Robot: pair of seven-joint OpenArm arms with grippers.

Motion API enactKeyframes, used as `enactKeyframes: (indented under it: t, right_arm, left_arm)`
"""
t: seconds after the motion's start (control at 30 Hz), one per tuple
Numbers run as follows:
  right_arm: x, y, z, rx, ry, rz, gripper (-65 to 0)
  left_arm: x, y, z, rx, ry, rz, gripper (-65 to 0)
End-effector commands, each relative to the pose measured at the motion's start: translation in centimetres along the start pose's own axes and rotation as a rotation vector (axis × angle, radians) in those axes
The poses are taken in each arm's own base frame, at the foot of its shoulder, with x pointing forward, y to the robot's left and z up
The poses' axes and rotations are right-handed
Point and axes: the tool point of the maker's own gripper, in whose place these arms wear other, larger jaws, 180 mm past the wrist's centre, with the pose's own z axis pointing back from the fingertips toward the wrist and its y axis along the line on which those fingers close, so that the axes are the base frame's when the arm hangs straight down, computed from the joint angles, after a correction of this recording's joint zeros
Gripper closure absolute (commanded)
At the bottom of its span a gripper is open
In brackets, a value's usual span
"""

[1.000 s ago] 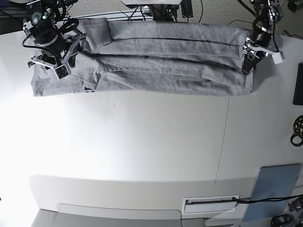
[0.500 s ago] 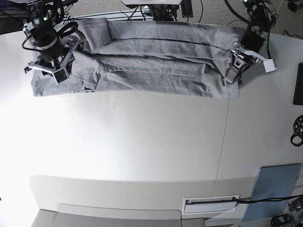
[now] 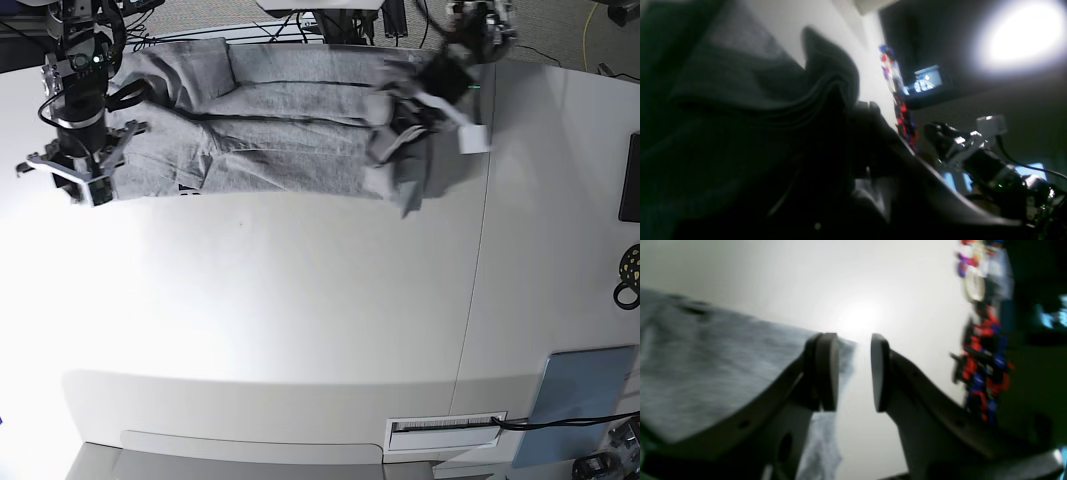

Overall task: Fold the T-shirt properly
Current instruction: 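Fold the held end toward the right gripper with the left gripper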

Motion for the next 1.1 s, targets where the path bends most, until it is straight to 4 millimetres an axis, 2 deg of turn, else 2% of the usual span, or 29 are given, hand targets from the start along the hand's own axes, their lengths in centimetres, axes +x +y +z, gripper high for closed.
enactKeyframes:
  t: [0.0, 0.1, 0.2, 0.3, 0.37, 0.53, 0.87, 1.07]
  right_arm:
    - [0.6, -1.9, 0.3, -0.063, -0.028, 0.002, -17.0]
    - [0.2, -4.6, 0.4, -0.141, -0.016, -0.020, -17.0]
    - [-0.3, -7.1, 0.7, -0.208, -0.008, -0.048, -17.0]
    - [-0.7, -8.5, 0.9, -0.232, -0.005, -0.088, -17.0]
    - [-0.8, -8.8, 1.0, -0.230, -0.006, -0.108, -17.0]
    - [-0.8, -8.8, 1.0, -0.227, -0.007, -0.112, -17.0]
    - [-0.8, -8.8, 1.0, -0.227, -0.006, -0.112, -17.0]
    - [-0.8, -8.8, 1.0, -0.227, -0.006, -0.113, -17.0]
  left_arm:
    - [0.2, -1.1, -0.9, -0.027, -0.014, 0.004, 0.0]
    - [-1.8, -2.0, -2.9, -0.023, 0.049, 0.017, 0.0]
    - [-3.4, -4.0, -4.4, -0.078, 0.090, -0.004, 0.0]
    - [-5.2, -5.3, -5.8, -0.098, 0.151, -0.026, 0.0]
    - [-6.2, -5.6, -6.7, -0.080, 0.193, -0.058, 0.0]
    - [-7.1, -6.7, -8.1, -0.095, 0.242, -0.108, 0.0]
    - [-10.7, -10.1, -9.2, -0.210, 0.399, -0.233, 0.0]
    - [-11.2, -11.0, -9.6, -0.237, 0.417, -0.272, 0.0]
